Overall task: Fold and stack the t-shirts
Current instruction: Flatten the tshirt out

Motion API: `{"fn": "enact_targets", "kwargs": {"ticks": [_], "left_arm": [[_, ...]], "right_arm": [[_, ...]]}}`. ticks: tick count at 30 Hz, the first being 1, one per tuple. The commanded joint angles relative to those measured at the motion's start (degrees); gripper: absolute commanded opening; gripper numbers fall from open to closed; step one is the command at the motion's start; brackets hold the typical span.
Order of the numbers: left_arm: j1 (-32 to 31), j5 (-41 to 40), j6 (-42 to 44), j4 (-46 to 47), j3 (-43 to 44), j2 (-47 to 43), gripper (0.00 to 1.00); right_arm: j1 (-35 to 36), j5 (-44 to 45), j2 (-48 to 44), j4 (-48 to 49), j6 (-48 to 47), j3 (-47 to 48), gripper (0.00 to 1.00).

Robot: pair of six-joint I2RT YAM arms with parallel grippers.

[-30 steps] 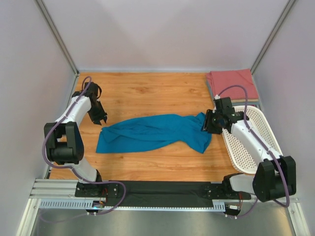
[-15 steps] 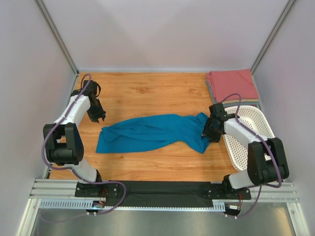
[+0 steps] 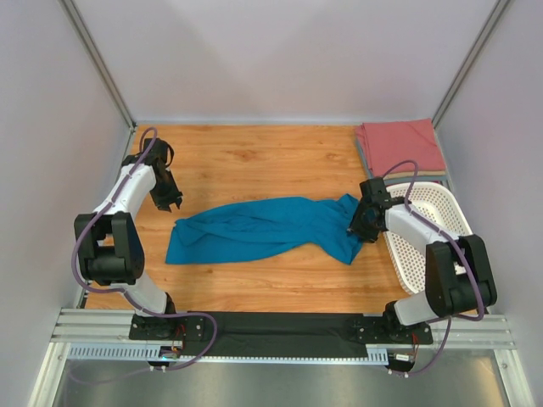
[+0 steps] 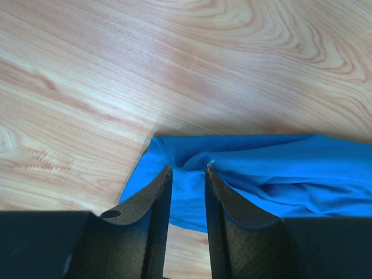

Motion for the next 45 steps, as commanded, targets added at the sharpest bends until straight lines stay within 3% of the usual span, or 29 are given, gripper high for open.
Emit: {"fn": "enact_targets", "kwargs": {"ticks": [1,8,10,12,18,24,28,32,36,45], "left_arm": [[0.11,-0.02,0.95,0.45,0.48,-1.45,0.36],[0.2,-0.28,1.12,0.01,-0.13,-2.41,0.36],[0.11,-0.37,1.21,-0.17,-1.01,-3.03,0.36],[0.2,-1.07,1.39,-0.43,-1.8,-3.46,0.36],[0.11,-3.88,1.83,-1.48,-1.63,-5.74,0.4],[0.2,-5.03,-0.28,0.43,-3.63,-10.4,0.41],[0.11,0.41,-0.99,3.17,-5.32,-12.87,0.48],[0.11,6.56,-1.78,1.94,-4.96,-10.07,0.47],[0.11,13.42,-2.04,6.41,-9.96,-10.32,0.44],[0.02,18.52,1.56,12.66,-15.43,-10.33,0.42]], "right_arm": [[0.16,1.1,0.96,2.82,1.3,0.35,0.41],[0.17,1.27,2.63,2.99,1.74,0.79,0.4],[0.17,1.27,2.8,3.26,1.05,0.87,0.23],[0.17,1.88,2.72,1.69,-0.01,2.79,0.0],[0.25,3.03,-7.9,-5.61,-7.74,13.95,0.0],[0.17,1.19,-15.47,-3.7,-15.91,24.68,0.0],[0.16,0.57,-16.09,-2.55,-17.59,29.16,0.0],[0.08,-0.48,-15.57,-2.63,-17.33,29.97,0.0],[0.08,-0.83,-15.92,-2.72,-16.98,27.78,0.0],[-0.01,-1.18,-15.48,-2.46,-17.42,25.83,0.0]]}}
